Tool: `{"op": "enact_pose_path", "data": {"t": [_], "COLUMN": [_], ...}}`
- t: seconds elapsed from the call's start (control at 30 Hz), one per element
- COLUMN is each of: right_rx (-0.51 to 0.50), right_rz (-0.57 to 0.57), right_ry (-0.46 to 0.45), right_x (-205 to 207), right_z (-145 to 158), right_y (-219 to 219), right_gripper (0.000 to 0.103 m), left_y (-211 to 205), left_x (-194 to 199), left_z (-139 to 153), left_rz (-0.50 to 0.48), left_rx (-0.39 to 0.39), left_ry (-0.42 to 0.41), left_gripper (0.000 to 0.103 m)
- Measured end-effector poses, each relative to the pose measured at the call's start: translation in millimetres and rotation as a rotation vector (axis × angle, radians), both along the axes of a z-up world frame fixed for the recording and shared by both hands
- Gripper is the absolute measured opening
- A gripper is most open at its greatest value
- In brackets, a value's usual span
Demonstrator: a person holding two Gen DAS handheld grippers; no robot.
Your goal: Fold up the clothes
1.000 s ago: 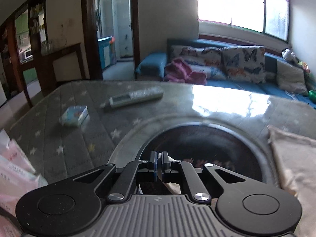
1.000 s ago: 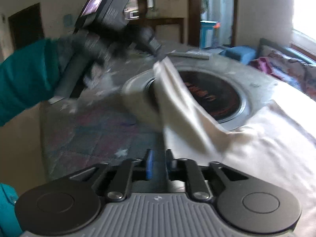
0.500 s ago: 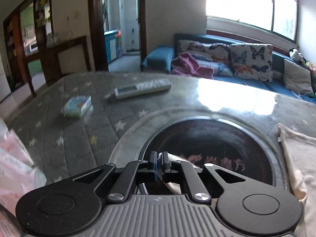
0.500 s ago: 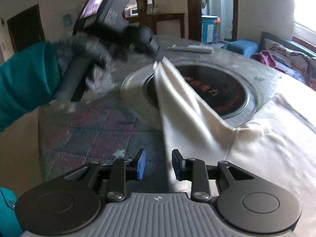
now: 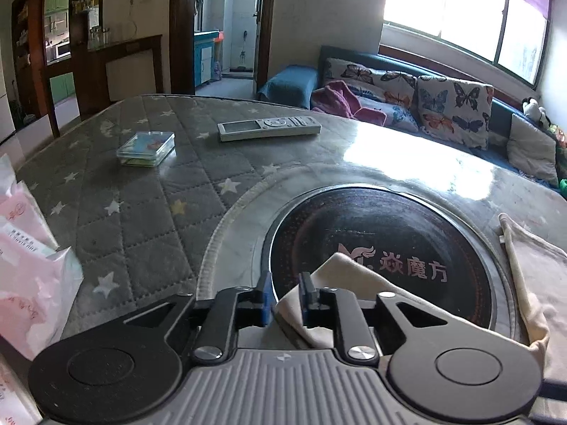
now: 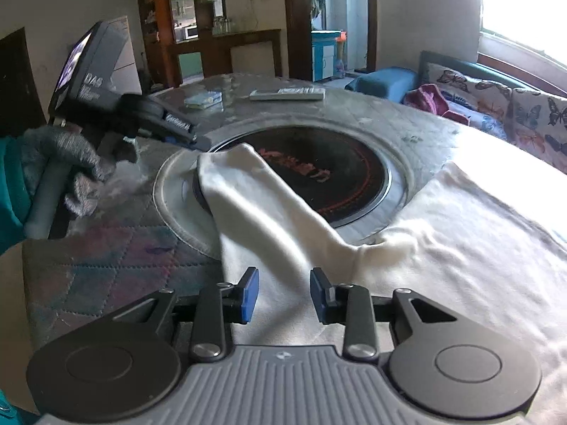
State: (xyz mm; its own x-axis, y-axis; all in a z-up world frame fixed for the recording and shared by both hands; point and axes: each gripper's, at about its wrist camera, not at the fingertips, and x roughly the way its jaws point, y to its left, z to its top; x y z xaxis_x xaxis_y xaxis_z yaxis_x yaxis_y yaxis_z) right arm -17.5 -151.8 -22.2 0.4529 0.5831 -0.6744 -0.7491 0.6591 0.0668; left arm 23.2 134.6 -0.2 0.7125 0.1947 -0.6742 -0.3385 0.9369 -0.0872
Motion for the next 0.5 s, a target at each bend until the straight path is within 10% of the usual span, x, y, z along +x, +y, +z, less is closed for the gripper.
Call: {"op": "enact_pose_path", "data": {"t": [0.07, 0.23, 0.5], "right_rx": [0.000, 0.008, 0.015], "right_rz": [-0.005, -0.028, -0.065], "right_ry": [-0.003, -0.009, -0.041], "right_x": [-2, -8, -21], "right_z": [5, 13, 29], "right_y": [-4, -16, -38], "right_gripper": [0.032, 0.037, 0.040], "left_y": [-1, -9, -13], "left_x": [-4, -2, 6], "left_z": [-2, -11, -16], "left_rz": [0.001, -0.015, -0.020], "left_rx": [-0.005, 0.009, 0.010], "left_ry": [0.002, 0.024, 0.026], "left_gripper": [0.046, 0.044, 0.007]}}
